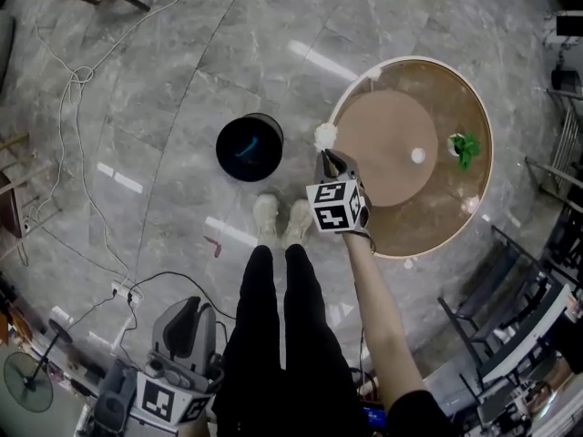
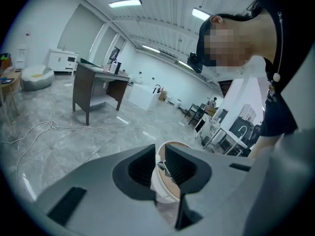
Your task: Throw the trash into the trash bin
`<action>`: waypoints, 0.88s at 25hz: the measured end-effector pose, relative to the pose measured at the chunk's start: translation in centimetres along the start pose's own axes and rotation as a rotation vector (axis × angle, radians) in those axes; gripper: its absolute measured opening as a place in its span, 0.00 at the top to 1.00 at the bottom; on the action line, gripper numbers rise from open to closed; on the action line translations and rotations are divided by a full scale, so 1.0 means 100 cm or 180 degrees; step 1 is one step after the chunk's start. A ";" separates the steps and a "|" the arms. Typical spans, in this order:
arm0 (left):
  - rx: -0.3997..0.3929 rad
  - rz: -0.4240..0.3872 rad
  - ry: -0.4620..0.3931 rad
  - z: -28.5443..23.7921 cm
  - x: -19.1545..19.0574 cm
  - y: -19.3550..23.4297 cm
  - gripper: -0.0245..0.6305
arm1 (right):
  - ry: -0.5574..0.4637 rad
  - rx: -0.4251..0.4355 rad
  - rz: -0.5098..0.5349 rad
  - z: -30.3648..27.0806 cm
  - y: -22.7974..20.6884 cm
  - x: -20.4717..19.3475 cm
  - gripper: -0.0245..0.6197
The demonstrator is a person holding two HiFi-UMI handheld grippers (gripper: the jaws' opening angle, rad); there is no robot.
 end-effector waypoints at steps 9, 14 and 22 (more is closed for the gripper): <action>0.0441 0.0331 -0.0318 0.036 -0.011 0.017 0.87 | -0.0052 0.0594 0.0799 -0.020 0.090 0.042 0.93; 0.0700 0.0479 -0.0485 0.061 -0.023 0.031 0.87 | -0.0033 0.0958 0.1108 -0.029 0.134 0.056 0.86; 0.0906 0.0608 -0.0647 0.088 -0.036 0.046 0.87 | 0.0019 0.1107 0.1355 -0.034 0.167 0.065 0.77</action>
Point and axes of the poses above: the fingertips, and each gripper's own axes: z backward along the fingers, y to its left, x out of its top, the point moved 9 cm from there along z, backward along the fingers, and after that the axes turned 3 degrees about z, right-handed, at the moved point
